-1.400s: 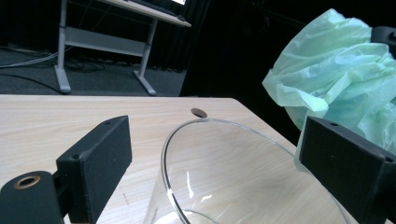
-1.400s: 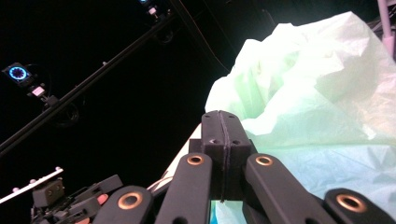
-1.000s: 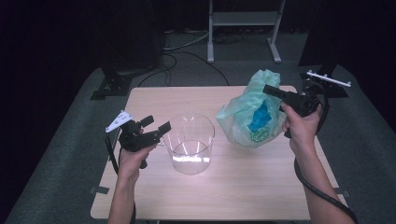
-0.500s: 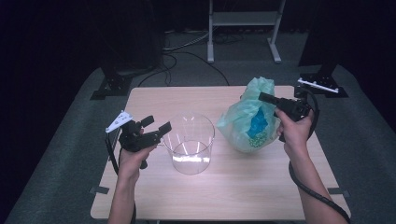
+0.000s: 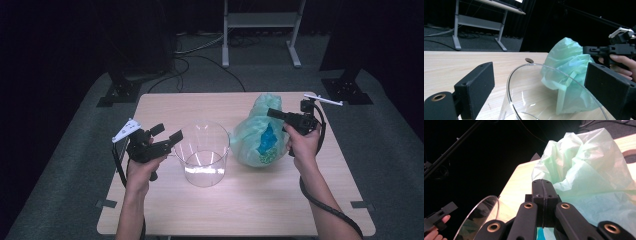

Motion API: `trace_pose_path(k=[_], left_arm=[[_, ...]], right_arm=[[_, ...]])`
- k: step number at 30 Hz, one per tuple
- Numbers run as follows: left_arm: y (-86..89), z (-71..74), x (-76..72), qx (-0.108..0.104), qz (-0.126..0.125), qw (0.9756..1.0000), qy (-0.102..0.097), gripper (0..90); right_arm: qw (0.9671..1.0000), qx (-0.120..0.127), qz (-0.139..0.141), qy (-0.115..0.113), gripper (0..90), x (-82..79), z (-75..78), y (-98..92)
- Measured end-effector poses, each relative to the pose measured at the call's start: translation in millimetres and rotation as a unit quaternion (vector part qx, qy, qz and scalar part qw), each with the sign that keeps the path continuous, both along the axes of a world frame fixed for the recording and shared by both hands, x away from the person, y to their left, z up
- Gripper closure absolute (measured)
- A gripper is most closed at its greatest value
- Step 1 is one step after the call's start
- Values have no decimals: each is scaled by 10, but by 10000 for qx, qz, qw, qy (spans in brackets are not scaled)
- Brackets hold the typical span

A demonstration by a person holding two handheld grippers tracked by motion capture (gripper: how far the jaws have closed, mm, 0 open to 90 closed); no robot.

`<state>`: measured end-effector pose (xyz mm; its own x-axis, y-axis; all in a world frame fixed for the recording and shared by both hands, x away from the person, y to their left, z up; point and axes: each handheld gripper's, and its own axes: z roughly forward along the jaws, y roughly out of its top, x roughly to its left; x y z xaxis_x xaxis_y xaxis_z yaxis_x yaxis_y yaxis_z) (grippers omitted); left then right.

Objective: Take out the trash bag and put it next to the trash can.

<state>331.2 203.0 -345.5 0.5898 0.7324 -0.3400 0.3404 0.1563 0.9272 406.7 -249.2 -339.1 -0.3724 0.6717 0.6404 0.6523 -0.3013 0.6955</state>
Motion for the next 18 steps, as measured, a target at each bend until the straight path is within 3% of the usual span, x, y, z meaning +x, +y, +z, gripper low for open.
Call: trace_pose_path(k=[18], left_arm=[[-27,-17,11,8,-27,10000,15,82]], right_arm=[[9992,-48,245,318,900,127,-327,185]])
